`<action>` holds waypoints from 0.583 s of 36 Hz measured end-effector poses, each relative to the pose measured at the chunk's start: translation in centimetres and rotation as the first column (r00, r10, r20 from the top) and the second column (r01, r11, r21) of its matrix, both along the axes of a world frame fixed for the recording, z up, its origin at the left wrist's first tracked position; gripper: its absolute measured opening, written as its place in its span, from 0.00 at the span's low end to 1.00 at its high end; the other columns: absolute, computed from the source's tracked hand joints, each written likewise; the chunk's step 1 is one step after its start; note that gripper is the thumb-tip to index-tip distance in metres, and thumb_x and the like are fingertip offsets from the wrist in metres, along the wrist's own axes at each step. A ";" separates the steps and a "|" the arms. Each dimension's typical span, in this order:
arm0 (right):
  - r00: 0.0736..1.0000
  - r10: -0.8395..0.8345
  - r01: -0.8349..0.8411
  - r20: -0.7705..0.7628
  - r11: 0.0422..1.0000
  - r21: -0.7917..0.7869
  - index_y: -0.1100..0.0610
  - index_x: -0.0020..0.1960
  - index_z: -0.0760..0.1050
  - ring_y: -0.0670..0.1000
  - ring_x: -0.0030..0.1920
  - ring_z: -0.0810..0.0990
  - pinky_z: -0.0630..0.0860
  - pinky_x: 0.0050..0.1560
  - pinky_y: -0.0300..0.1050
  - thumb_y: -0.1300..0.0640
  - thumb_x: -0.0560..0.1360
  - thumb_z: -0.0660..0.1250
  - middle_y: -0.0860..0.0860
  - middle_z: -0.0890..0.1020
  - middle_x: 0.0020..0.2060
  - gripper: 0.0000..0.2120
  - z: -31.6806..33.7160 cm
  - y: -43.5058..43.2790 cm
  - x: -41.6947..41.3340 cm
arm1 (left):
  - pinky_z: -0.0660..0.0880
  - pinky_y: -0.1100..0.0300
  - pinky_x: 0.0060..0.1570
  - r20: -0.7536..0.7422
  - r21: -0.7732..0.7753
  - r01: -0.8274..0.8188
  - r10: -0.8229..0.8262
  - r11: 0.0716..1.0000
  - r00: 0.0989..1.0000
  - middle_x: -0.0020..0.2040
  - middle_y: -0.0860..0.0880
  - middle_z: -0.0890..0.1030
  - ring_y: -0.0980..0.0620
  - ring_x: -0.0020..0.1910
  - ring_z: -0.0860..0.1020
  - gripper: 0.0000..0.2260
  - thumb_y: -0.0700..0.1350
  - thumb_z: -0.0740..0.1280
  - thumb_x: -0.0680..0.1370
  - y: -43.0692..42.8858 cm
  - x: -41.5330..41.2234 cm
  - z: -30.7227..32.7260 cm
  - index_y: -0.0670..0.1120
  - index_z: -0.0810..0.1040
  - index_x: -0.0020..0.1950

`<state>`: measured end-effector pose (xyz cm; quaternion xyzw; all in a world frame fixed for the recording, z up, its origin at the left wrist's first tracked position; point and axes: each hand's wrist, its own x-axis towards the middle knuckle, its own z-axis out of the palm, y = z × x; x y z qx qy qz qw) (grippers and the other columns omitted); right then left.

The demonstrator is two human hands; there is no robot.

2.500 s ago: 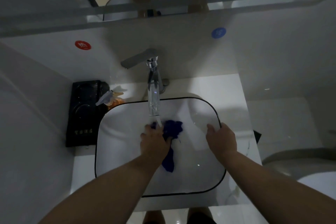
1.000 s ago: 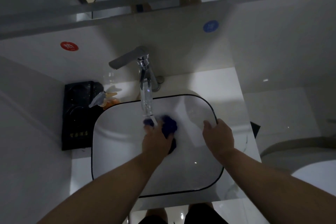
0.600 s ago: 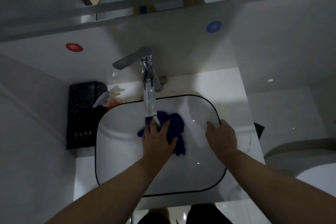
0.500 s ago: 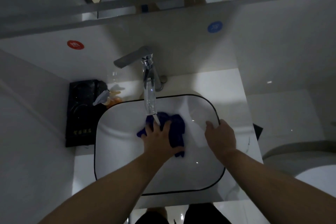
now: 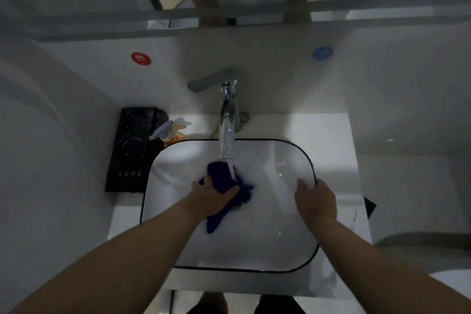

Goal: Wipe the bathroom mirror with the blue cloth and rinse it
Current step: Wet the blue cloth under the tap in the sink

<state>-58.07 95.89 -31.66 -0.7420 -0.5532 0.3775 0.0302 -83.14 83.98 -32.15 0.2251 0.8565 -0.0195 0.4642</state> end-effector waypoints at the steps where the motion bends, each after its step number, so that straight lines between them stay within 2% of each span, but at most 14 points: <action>1: 1.000 0.003 -0.003 0.004 1.000 0.000 0.61 0.55 0.79 0.66 0.55 0.83 0.80 0.57 0.57 0.43 0.81 0.67 0.62 0.85 0.52 0.20 0.0 0.0 0.0 | 0.75 0.48 0.66 0.049 -0.032 0.027 -0.025 0.999 0.998 0.78 0.39 0.60 0.35 0.72 0.71 0.52 0.75 0.68 0.70 0.2 -0.2 -0.2 0.51 0.51 0.84; 4: 1.000 0.015 -0.015 0.008 1.000 0.008 0.60 0.54 0.78 0.66 0.54 0.83 0.80 0.55 0.56 0.43 0.82 0.67 0.61 0.85 0.51 0.19 0.1 -0.1 0.0 | 0.81 0.54 0.52 0.156 -0.036 0.133 -0.126 0.990 0.980 0.76 0.42 0.67 0.41 0.65 0.76 0.55 0.76 0.71 0.66 0.6 -0.4 -0.7 0.55 0.50 0.84; 6: 1.000 0.013 -0.013 0.008 1.000 0.020 0.60 0.52 0.78 0.66 0.53 0.83 0.80 0.54 0.56 0.43 0.81 0.67 0.61 0.85 0.50 0.18 0.0 -0.1 0.0 | 0.82 0.53 0.55 0.128 0.002 0.163 -0.162 0.987 0.979 0.73 0.45 0.73 0.45 0.60 0.79 0.61 0.84 0.67 0.58 0.3 -0.9 -3.2 0.55 0.57 0.83; 8: 1.000 -0.002 0.001 0.010 1.000 0.014 0.59 0.51 0.78 0.65 0.52 0.83 0.81 0.53 0.56 0.42 0.81 0.67 0.60 0.84 0.48 0.19 -0.1 -0.2 0.0 | 0.82 0.50 0.59 0.084 0.029 0.167 -0.169 0.985 0.982 0.72 0.46 0.75 0.45 0.60 0.79 0.64 0.90 0.60 0.52 -0.3 -1.5 -7.4 0.55 0.62 0.81; 10: 1.000 -0.012 0.012 -0.014 1.000 0.011 0.59 0.51 0.78 0.64 0.50 0.83 0.81 0.53 0.57 0.42 0.80 0.67 0.59 0.84 0.47 0.18 -0.1 -0.3 0.1 | 0.81 0.53 0.56 0.073 0.040 0.177 -0.179 0.983 0.981 0.69 0.46 0.77 0.46 0.58 0.80 0.59 0.88 0.61 0.57 -0.6 -1.5 -7.5 0.53 0.63 0.79; 13: 0.998 -0.002 0.001 -0.059 1.000 -0.017 0.58 0.53 0.79 0.64 0.54 0.83 0.80 0.56 0.56 0.45 0.81 0.67 0.59 0.84 0.49 0.16 -0.1 0.0 0.2 | 0.79 0.57 0.47 0.115 0.094 0.158 -0.168 0.983 0.979 0.67 0.47 0.78 0.49 0.52 0.79 0.46 0.77 0.68 0.68 -0.1 -1.1 -4.9 0.52 0.64 0.78; 15: 0.999 0.011 -0.015 -0.052 0.996 -0.086 0.58 0.56 0.78 0.65 0.57 0.82 0.78 0.59 0.55 0.48 0.80 0.67 0.60 0.84 0.52 0.13 0.3 0.4 0.4 | 0.81 0.58 0.47 0.121 0.100 0.140 -0.152 0.985 0.981 0.67 0.49 0.79 0.52 0.51 0.80 0.44 0.80 0.67 0.67 -0.3 -1.6 -6.3 0.55 0.68 0.75; 16: 1.000 0.024 -0.024 -0.010 0.995 -0.100 0.57 0.56 0.77 0.66 0.58 0.81 0.77 0.60 0.56 0.49 0.78 0.67 0.61 0.83 0.53 0.13 0.7 0.5 0.3 | 0.83 0.57 0.47 0.120 0.105 0.102 -0.115 0.989 0.986 0.66 0.50 0.80 0.53 0.50 0.82 0.48 0.84 0.65 0.62 -0.4 -1.8 -7.3 0.56 0.69 0.73; 17: 0.998 0.040 -0.036 0.058 0.997 -0.066 0.57 0.57 0.78 0.67 0.59 0.80 0.77 0.61 0.57 0.47 0.75 0.66 0.62 0.82 0.54 0.17 1.1 0.4 0.2 | 0.84 0.56 0.46 0.117 0.114 0.078 -0.091 0.990 0.989 0.65 0.49 0.81 0.53 0.50 0.83 0.51 0.86 0.65 0.59 -0.4 -1.9 -8.1 0.56 0.70 0.73; 18: 0.991 0.039 -0.044 0.125 0.998 0.037 0.59 0.60 0.79 0.68 0.59 0.79 0.76 0.62 0.58 0.46 0.72 0.64 0.63 0.82 0.55 0.22 1.6 0.2 -0.1 | 0.84 0.56 0.47 0.114 0.105 0.071 -0.083 0.992 0.990 0.66 0.48 0.80 0.51 0.53 0.83 0.52 0.85 0.66 0.59 -0.3 -1.7 -7.7 0.55 0.69 0.75; 19: 0.989 0.029 -0.056 0.146 0.981 0.185 0.60 0.62 0.80 0.68 0.59 0.78 0.74 0.63 0.58 0.48 0.70 0.63 0.64 0.81 0.55 0.25 2.2 -0.2 -0.7 | 0.82 0.56 0.50 0.113 0.099 0.078 -0.089 0.992 0.990 0.69 0.47 0.78 0.48 0.58 0.81 0.51 0.80 0.69 0.64 0.0 -1.4 -6.7 0.51 0.65 0.78; 21: 0.990 0.115 -0.142 0.085 0.877 0.459 0.60 0.62 0.81 0.64 0.59 0.77 0.71 0.63 0.54 0.53 0.71 0.64 0.60 0.81 0.55 0.22 3.9 -0.8 -2.9 | 0.77 0.53 0.62 0.086 0.107 0.101 -0.110 0.989 0.990 0.74 0.43 0.72 0.42 0.66 0.76 0.49 0.73 0.69 0.72 0.1 -0.8 -5.3 0.44 0.58 0.82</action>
